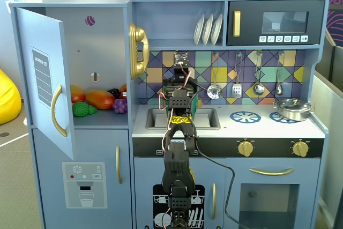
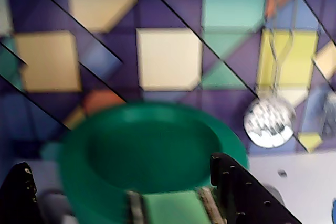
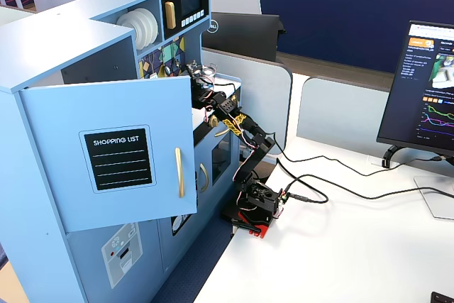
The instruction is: Pick up the lid from the counter and put it on the green recipient
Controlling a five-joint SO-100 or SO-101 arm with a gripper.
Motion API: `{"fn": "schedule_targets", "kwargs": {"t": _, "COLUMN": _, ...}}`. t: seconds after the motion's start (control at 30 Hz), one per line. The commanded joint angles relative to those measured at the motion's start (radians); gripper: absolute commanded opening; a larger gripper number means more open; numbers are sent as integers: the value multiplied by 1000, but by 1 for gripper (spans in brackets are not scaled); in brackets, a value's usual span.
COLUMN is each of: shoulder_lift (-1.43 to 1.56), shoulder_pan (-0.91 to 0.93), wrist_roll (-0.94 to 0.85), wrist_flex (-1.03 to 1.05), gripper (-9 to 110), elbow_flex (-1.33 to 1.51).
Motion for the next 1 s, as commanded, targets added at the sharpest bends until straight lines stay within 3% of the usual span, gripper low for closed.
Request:
{"fn": "schedule_targets", "kwargs": {"t": 0.0, "shoulder_lift": 130, "shoulder_pan": -9, "wrist_roll": -26, "wrist_flex": 44, "gripper": 38, "elbow_flex": -40}}
{"fn": "schedule_targets", "kwargs": {"t": 0.23, "shoulder_lift": 325, "shoulder_pan": 26, "wrist_roll": -25, "wrist_flex": 127, "gripper": 36, "elbow_flex": 104}}
{"fn": "schedule_targets", "kwargs": {"t": 0.47, "shoulder_lift": 589, "shoulder_pan": 26, "wrist_roll": 0, "wrist_flex": 348, "gripper": 24, "elbow_flex": 382}}
{"fn": "schedule_targets", "kwargs": {"t": 0.67, "shoulder_lift": 723, "shoulder_pan": 54, "wrist_roll": -91, "wrist_flex": 423, "gripper": 0, "elbow_flex": 646}}
{"fn": "schedule_targets", "kwargs": {"t": 0.97, "shoulder_lift": 940, "shoulder_pan": 18, "wrist_roll": -6, "wrist_flex": 439, "gripper": 0, "elbow_flex": 1131}}
